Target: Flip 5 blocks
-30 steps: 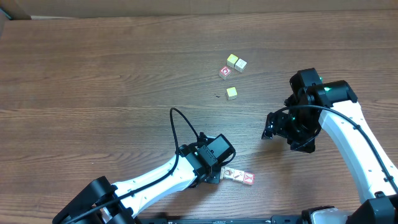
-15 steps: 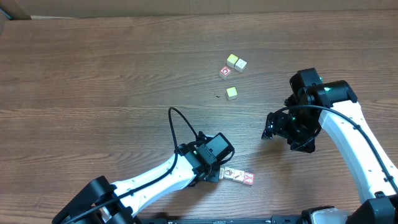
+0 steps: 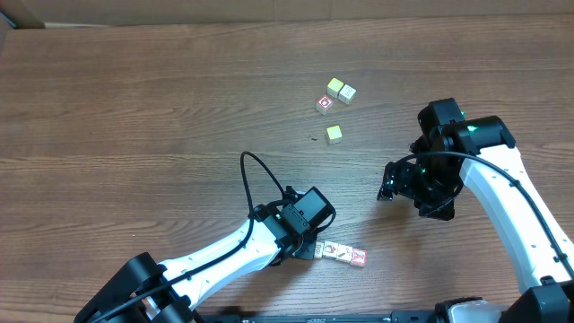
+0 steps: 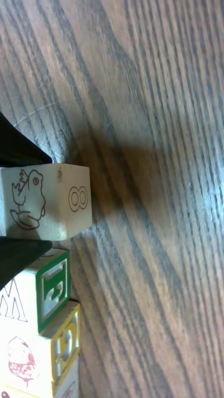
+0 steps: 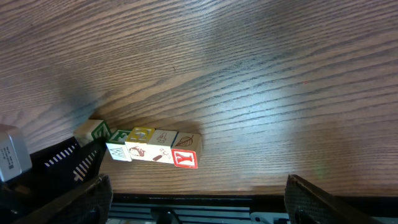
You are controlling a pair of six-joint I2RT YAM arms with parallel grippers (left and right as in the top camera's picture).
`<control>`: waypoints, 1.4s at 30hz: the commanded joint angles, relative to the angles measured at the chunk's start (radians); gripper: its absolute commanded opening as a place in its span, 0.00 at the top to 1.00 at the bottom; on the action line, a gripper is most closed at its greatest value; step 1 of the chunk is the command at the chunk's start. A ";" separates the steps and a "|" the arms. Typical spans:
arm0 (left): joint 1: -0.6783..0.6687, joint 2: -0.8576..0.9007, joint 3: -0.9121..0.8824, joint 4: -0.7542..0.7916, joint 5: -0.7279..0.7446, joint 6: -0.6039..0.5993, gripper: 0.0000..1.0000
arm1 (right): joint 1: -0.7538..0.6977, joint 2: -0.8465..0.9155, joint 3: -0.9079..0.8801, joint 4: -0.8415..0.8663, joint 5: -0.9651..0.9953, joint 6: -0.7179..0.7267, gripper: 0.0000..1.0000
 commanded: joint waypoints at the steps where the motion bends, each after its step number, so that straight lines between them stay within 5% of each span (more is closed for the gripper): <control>1: 0.006 0.009 0.003 0.004 0.021 0.028 0.73 | -0.003 -0.013 0.024 0.004 -0.005 -0.007 0.11; 8: 0.006 0.007 0.014 -0.006 0.022 0.039 0.61 | -0.003 -0.013 0.024 0.003 -0.005 -0.007 0.10; 19: 0.006 -0.072 0.145 -0.145 -0.042 0.054 0.57 | -0.003 -0.013 0.024 0.007 -0.005 -0.007 0.10; 21: 0.006 -0.084 0.167 -0.174 -0.059 0.054 0.62 | -0.003 -0.013 0.024 0.008 -0.005 -0.007 0.10; 23: 0.008 -0.089 0.176 -0.200 -0.103 0.053 0.91 | -0.003 -0.013 0.024 0.008 -0.005 -0.007 0.10; 24: 0.013 -0.089 0.176 -0.216 -0.126 0.051 0.96 | -0.003 -0.013 0.024 0.008 -0.005 -0.007 0.10; 29: 0.090 -0.066 0.142 -0.263 -0.180 0.030 0.96 | -0.003 -0.013 0.024 0.008 -0.005 -0.013 0.10; 42: 0.193 0.058 0.073 -0.169 -0.006 0.143 0.96 | -0.003 -0.013 0.024 0.008 -0.005 -0.018 0.10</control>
